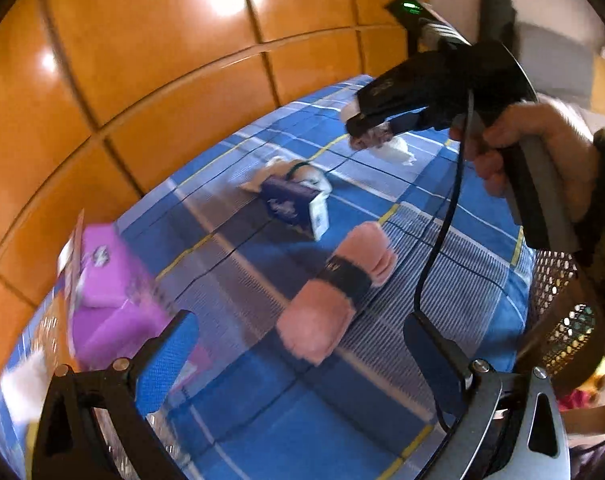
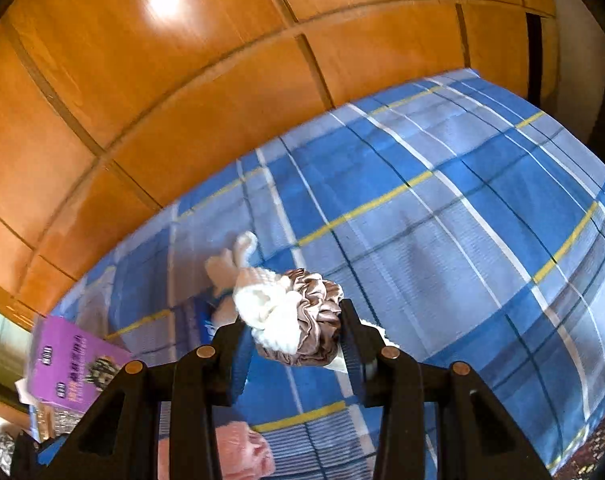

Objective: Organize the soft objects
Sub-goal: 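Grasp the pink rolled dishcloth by its navy band with the left tool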

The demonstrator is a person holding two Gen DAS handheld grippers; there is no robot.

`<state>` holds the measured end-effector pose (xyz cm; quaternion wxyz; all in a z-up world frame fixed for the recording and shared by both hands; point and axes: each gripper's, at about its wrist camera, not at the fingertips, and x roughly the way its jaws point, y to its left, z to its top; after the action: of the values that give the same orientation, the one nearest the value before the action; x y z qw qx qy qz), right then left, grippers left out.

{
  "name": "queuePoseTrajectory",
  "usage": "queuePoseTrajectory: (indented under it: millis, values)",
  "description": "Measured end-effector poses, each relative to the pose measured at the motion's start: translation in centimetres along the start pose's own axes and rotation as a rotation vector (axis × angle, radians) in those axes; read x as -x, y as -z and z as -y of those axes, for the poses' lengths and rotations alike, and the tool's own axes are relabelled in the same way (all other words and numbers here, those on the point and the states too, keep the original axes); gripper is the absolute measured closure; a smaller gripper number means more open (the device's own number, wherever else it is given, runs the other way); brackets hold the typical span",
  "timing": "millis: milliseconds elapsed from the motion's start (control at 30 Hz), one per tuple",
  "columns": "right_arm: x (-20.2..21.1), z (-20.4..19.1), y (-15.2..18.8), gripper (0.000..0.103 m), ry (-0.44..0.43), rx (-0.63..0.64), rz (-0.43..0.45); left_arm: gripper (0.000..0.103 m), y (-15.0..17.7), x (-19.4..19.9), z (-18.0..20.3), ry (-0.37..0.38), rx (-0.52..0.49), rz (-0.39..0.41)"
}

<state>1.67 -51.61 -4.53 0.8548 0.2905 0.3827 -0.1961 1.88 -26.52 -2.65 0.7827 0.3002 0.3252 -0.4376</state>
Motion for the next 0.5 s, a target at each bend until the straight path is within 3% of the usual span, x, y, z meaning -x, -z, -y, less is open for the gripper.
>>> queuePoseTrajectory:
  millis: [167,500]
  values:
    - [-1.9,0.8,0.7,0.063,0.091,-0.005,-0.096,0.0,-1.3,-2.3,1.3,0.019,-0.057,-0.035]
    - [-3.3,0.7,1.4,0.062,0.151,0.019,-0.187,0.0,-2.2,-6.1,1.1,0.072,-0.034,-0.086]
